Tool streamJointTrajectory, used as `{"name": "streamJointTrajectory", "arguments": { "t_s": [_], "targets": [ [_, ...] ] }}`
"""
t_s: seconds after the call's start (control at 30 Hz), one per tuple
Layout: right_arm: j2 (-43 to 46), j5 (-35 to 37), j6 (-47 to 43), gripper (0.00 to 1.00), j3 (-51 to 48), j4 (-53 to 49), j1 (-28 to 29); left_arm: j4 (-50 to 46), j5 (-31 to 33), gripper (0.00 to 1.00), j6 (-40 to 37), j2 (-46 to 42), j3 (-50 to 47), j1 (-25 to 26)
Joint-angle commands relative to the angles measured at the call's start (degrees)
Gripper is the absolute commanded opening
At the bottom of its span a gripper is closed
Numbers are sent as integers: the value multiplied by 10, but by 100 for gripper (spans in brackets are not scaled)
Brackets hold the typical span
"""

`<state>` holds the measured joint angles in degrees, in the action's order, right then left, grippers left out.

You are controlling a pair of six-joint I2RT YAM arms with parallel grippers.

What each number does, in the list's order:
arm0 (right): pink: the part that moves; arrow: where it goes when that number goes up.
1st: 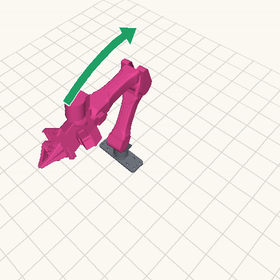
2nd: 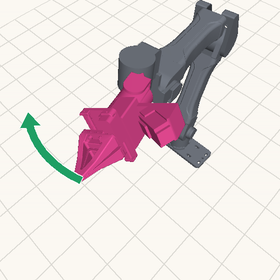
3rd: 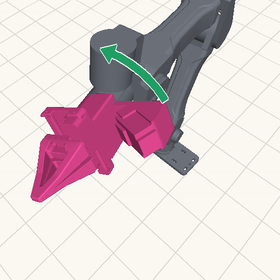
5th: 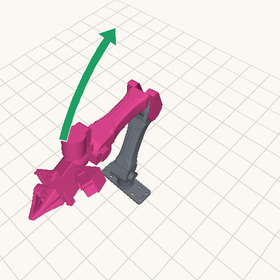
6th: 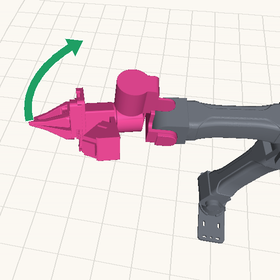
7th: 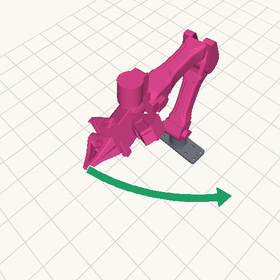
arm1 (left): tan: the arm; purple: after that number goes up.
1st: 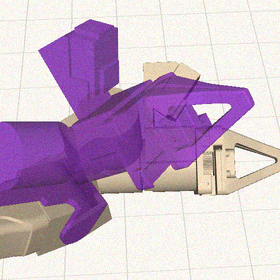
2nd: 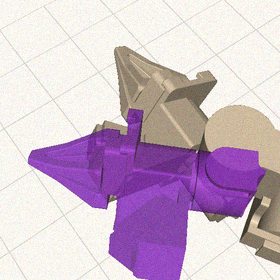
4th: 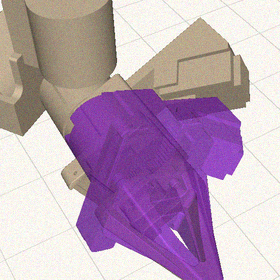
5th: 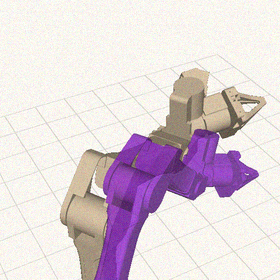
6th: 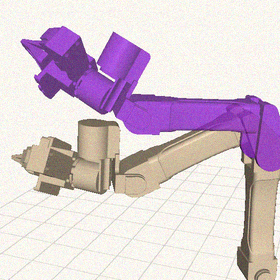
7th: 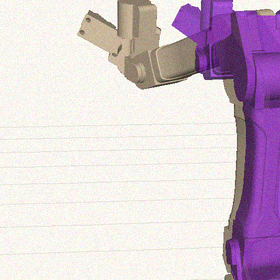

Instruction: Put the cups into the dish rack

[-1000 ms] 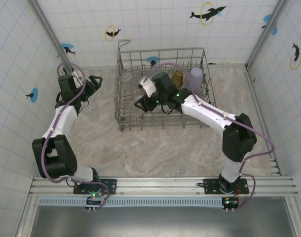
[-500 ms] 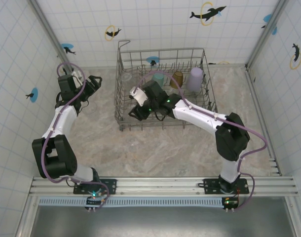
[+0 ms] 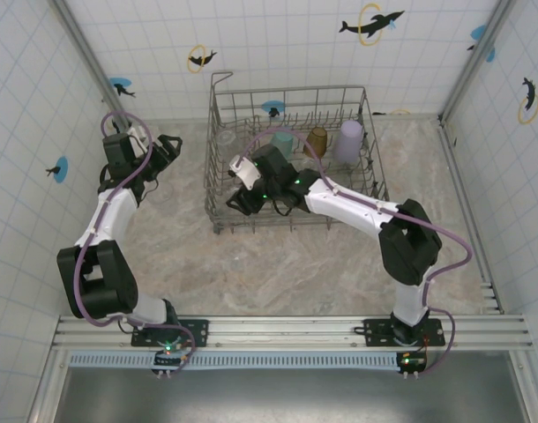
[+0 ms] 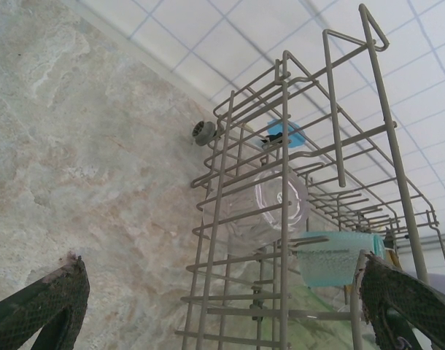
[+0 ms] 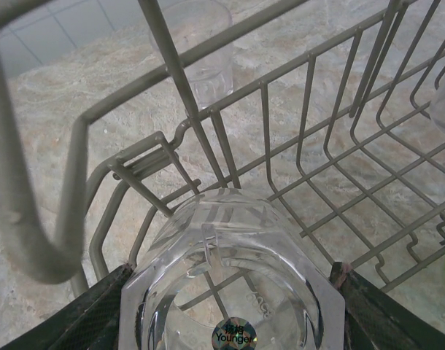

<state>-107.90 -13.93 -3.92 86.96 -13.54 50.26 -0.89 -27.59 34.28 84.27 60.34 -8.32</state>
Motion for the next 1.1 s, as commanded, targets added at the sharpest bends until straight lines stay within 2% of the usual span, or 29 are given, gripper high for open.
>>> {"name": "streamJointTrajectory", "arguments": {
  "t_s": [0.0,0.27,0.33,0.63,0.8,1.07],
  "targets": [
    [-13,-8,2,35,23,29,3,-4,-10,97,-7,4,-1,-5],
    [-37,10,-14,46,40,-5,4,-2,-16,97,-2,9,-3,-5],
    [-43,21,-21,54,48,-16,8,-1,-18,97,1,10,-3,-5],
    [-61,39,-37,76,83,-50,23,1,-17,97,2,8,-4,-8],
    [-59,41,-27,83,94,-52,23,1,-18,97,2,8,-4,-8],
    [-39,35,-10,88,101,-54,23,1,-17,97,2,6,-5,-11]
  ]
}}
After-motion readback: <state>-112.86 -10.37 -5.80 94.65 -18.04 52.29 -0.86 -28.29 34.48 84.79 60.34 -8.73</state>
